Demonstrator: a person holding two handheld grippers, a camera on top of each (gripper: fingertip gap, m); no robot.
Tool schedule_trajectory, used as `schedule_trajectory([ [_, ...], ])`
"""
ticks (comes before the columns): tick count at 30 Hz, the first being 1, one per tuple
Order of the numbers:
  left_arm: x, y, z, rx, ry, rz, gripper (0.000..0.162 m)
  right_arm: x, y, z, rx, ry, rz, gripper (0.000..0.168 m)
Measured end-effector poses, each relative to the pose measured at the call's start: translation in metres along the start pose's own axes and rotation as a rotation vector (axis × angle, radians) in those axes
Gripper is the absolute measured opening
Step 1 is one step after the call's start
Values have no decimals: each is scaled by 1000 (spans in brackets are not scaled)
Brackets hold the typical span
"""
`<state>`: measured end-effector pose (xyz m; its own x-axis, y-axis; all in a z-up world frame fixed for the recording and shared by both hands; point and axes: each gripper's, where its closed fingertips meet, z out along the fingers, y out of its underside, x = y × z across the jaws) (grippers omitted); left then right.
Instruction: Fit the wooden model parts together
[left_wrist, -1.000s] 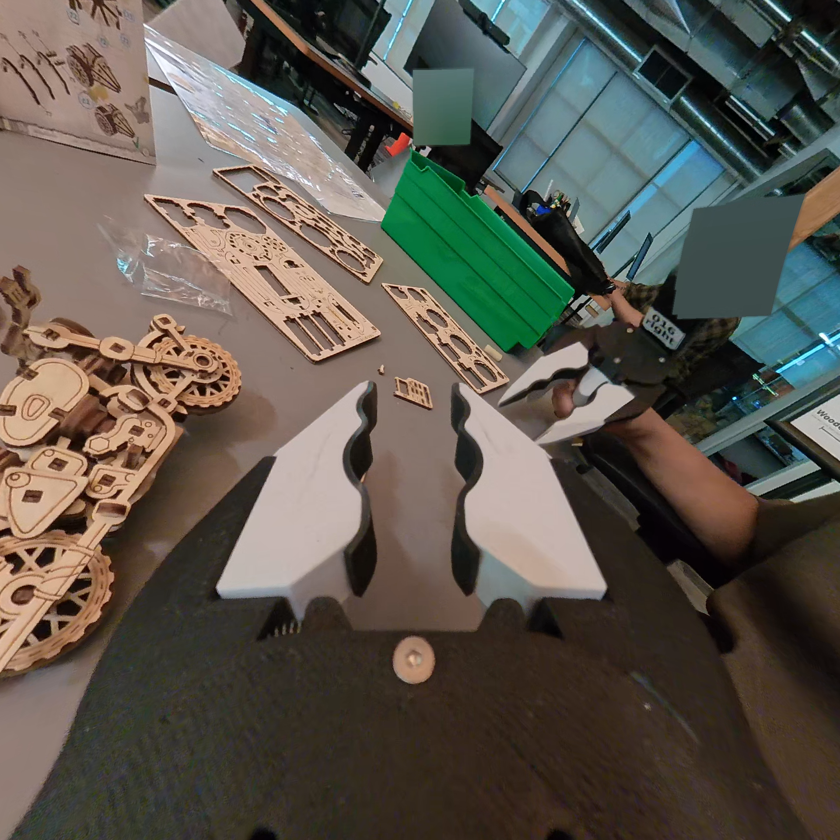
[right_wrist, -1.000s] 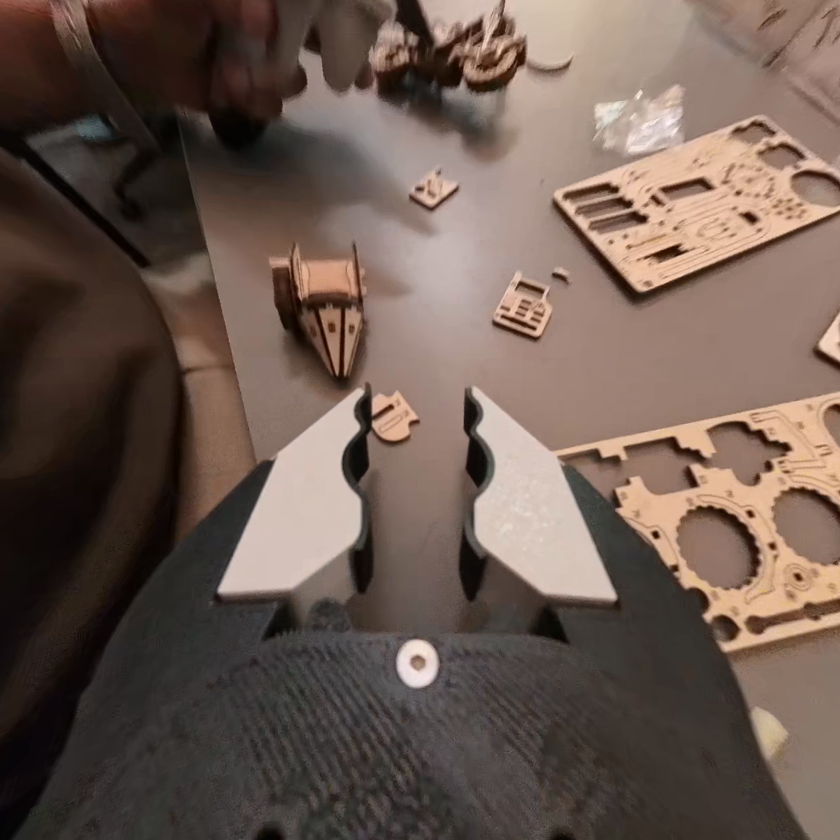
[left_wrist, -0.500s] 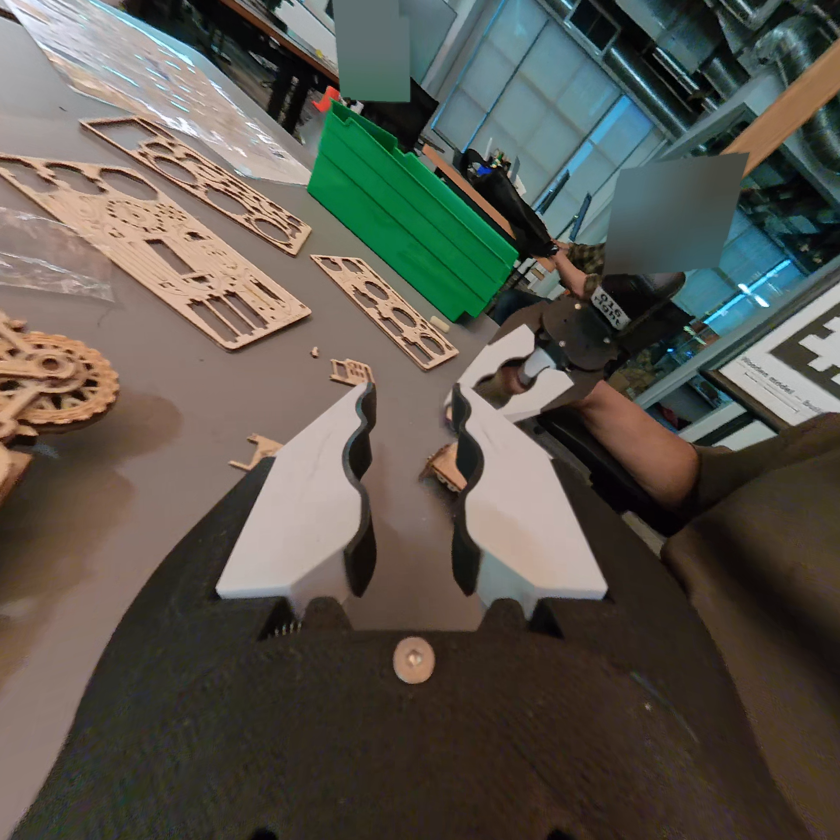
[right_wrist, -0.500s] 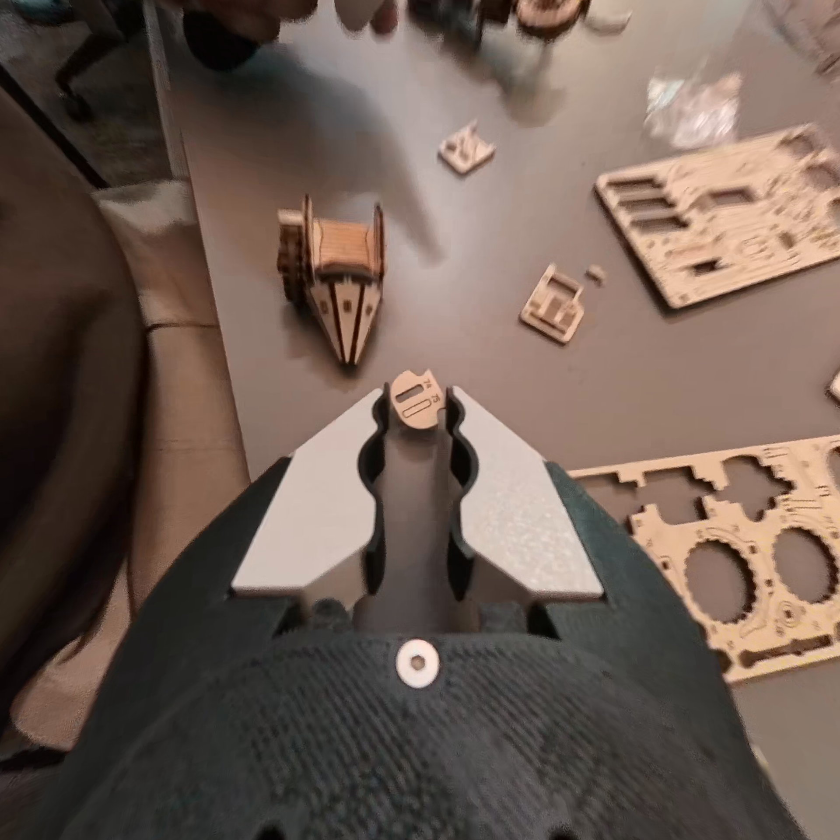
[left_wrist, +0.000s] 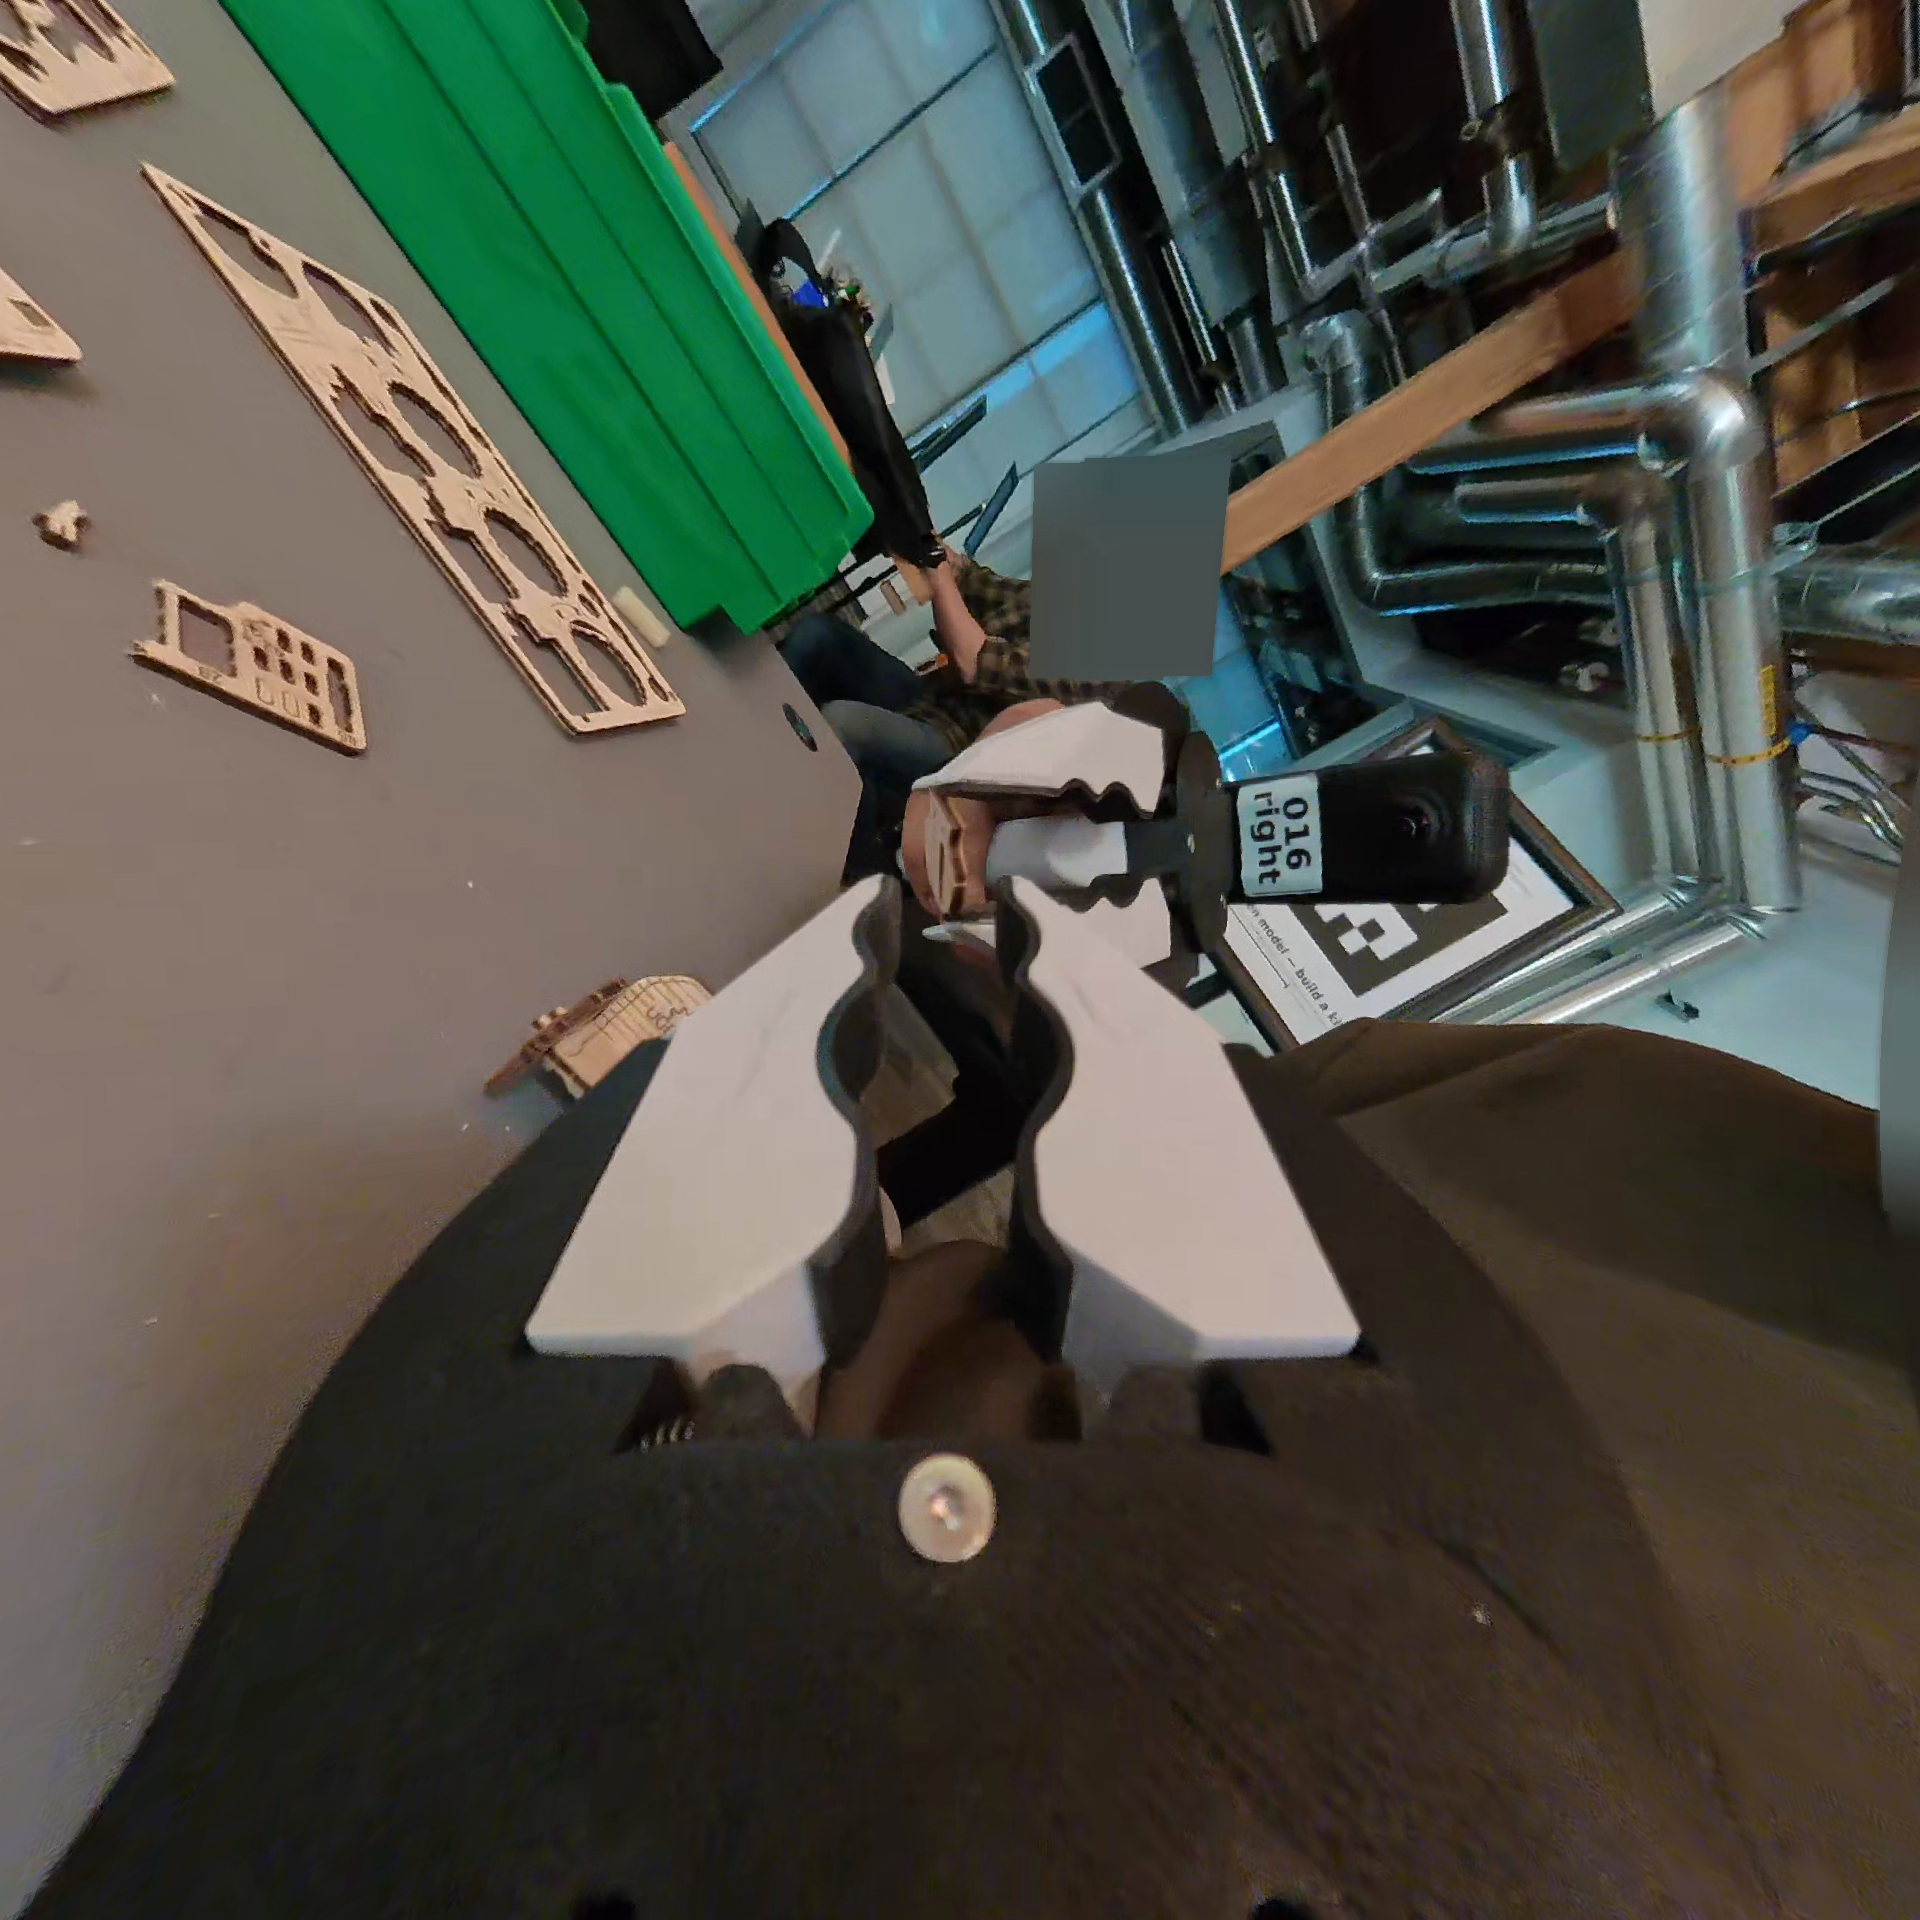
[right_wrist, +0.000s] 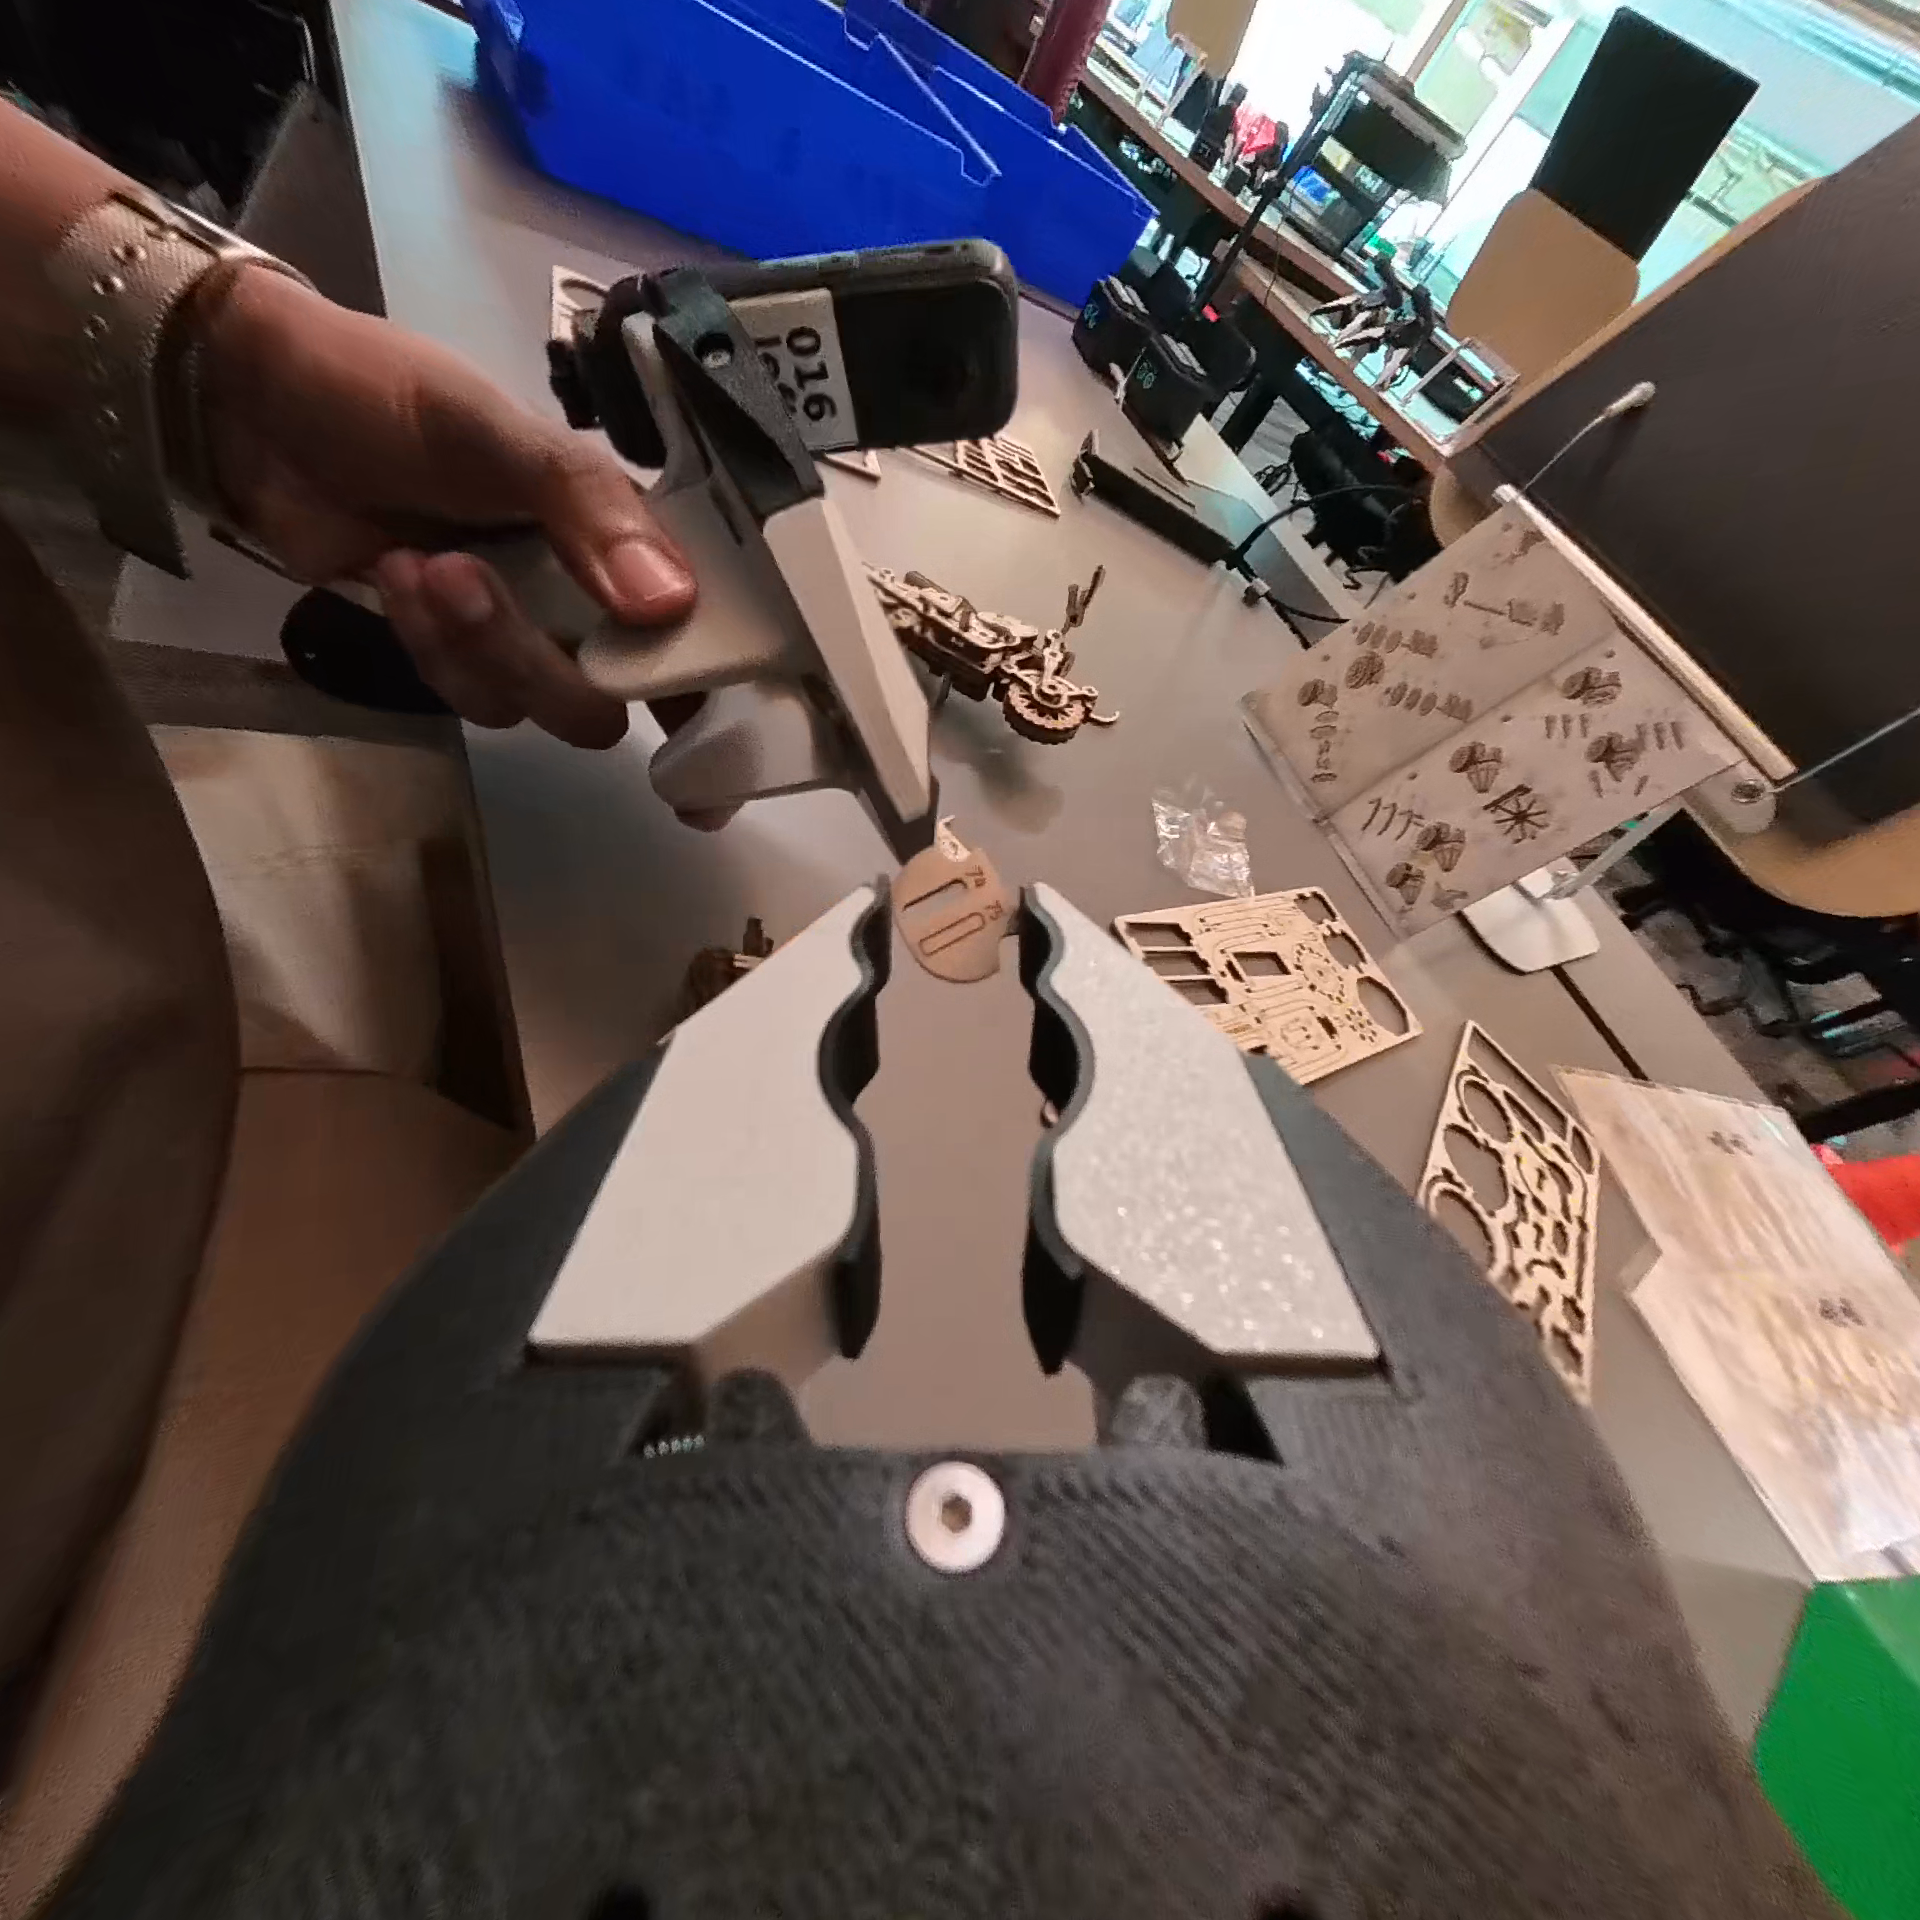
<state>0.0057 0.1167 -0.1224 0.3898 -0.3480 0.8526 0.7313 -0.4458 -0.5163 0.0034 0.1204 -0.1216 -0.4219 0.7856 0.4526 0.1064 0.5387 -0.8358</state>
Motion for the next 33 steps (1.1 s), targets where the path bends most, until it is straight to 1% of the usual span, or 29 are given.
schedule_trajectory([
  [2,0,2,1,-8,0,8,11,-1,1,2,-5,3,-7,22],
  [7,-3,4,3,-14,-2,-3,9,-3,-2,4,2,5,-6,23],
  [9,-3,4,4,-12,-6,4,3,-4,-2,5,4,4,-5,22],
  [11,-4,1,2,7,-15,9,0,-5,-4,5,12,5,-7,14],
  [12,-5,-1,1,14,-27,22,0,-4,-5,5,20,11,3,15],
  [13,-6,-3,0,23,-37,35,0,-1,-5,6,22,14,29,21],
  [14,-7,-5,-2,33,-44,45,0,1,-4,6,27,11,73,27],
  [15,-8,-8,-4,48,-51,56,0,3,-5,6,39,-1,134,29],
  [17,-8,-12,-8,65,-58,77,0,10,-4,5,76,-28,304,35],
  [21,-8,-11,-8,57,-71,128,0,16,-4,3,160,-179,714,32],
  [23,-5,-10,-7,50,-80,166,0,17,-1,3,187,-246,860,31],
  [25,-4,-8,-5,39,-96,205,0,16,3,4,186,-280,914,28],
  [29,-3,-4,0,19,-119,256,0,8,4,6,157,-311,915,20],
  [32,-4,-3,1,14,-138,280,0,5,3,7,149,-326,903,6],
  [33,-3,-4,0,16,-140,288,0,5,3,6,149,-327,904,6],
])
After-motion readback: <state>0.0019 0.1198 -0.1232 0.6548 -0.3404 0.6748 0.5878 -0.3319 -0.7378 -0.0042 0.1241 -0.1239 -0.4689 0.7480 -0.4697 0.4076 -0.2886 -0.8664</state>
